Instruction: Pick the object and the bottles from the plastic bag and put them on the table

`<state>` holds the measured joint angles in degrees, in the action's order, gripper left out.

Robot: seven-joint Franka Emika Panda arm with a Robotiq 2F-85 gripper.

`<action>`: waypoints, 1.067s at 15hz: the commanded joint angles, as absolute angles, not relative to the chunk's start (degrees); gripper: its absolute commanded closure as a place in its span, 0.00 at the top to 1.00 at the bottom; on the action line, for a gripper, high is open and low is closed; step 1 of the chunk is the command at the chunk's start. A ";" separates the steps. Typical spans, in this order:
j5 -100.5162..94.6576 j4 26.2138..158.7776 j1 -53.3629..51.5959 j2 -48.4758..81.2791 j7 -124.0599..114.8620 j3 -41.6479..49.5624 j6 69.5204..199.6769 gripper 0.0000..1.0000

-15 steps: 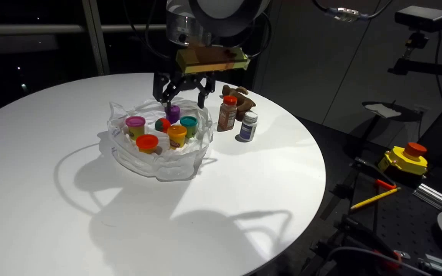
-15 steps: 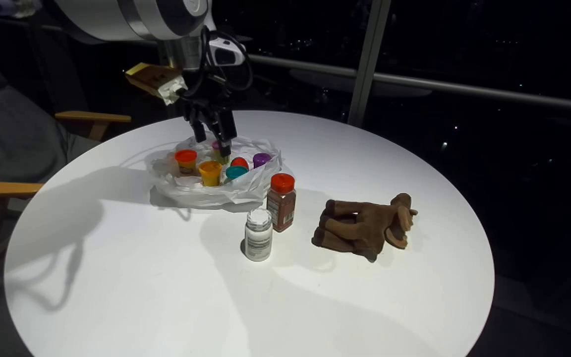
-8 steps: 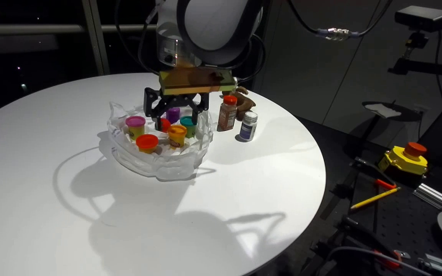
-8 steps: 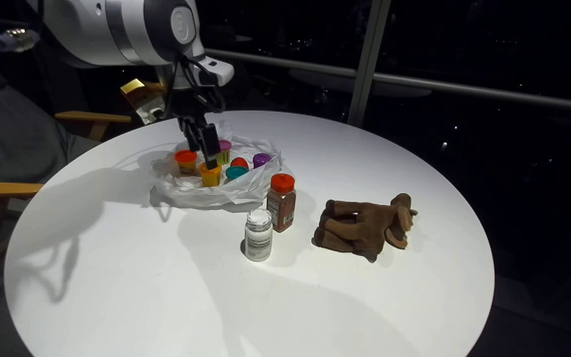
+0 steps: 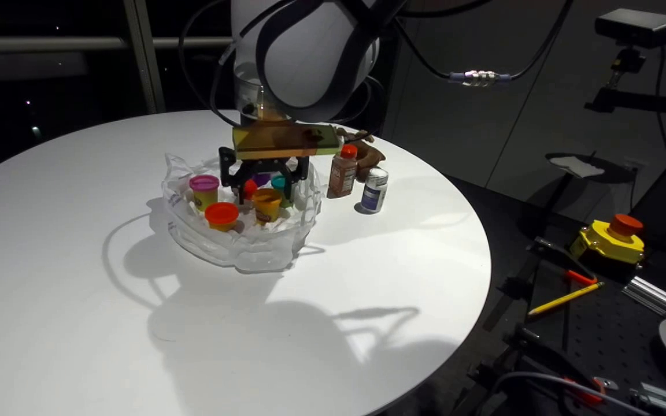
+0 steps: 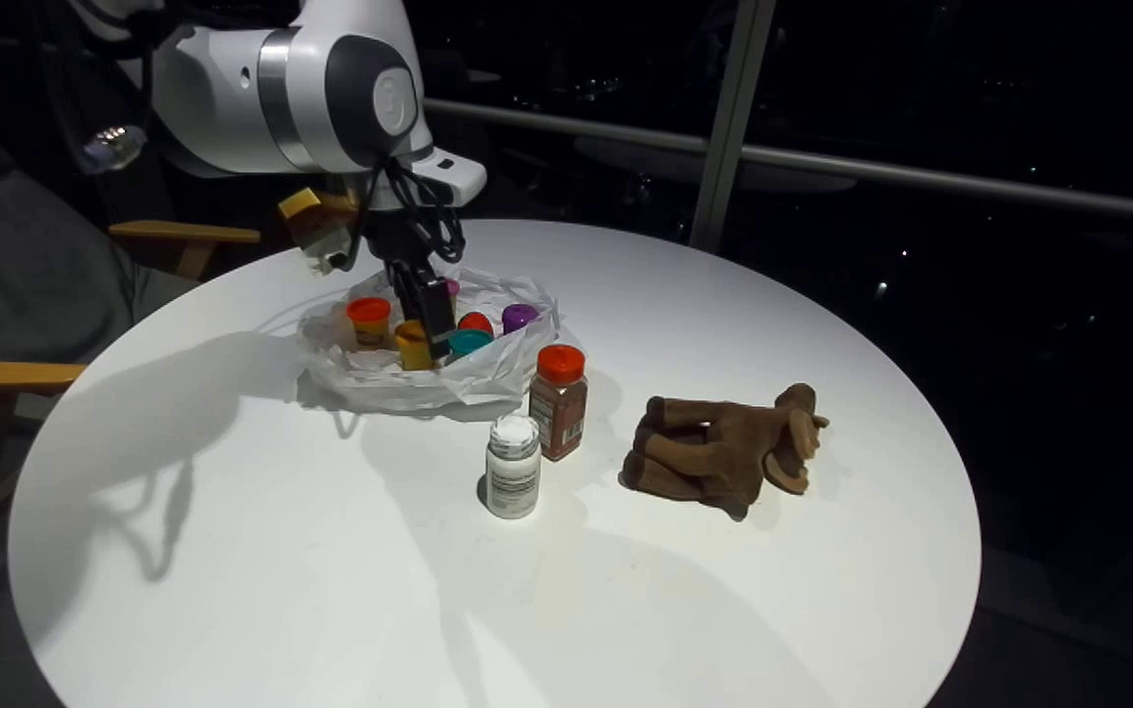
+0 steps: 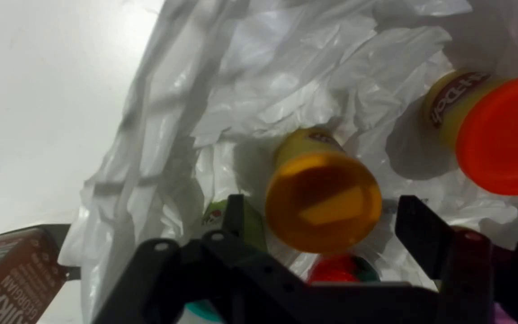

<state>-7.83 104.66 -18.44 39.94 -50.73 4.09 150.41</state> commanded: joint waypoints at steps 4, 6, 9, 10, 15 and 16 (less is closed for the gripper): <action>-6.64 103.14 -19.47 38.91 -51.42 5.44 149.79 0.33; -6.77 103.67 -19.46 38.37 -51.06 5.32 149.79 0.18; -7.07 103.66 -19.46 38.33 -50.63 5.36 148.84 0.03; -7.50 103.62 -19.63 38.44 -50.60 5.66 148.59 0.39; -9.88 103.45 -20.81 38.78 -50.56 6.89 147.73 0.56; -10.37 103.46 -21.14 38.70 -50.65 7.10 147.81 0.62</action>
<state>-8.76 103.40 -19.17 39.56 -50.56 5.40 148.70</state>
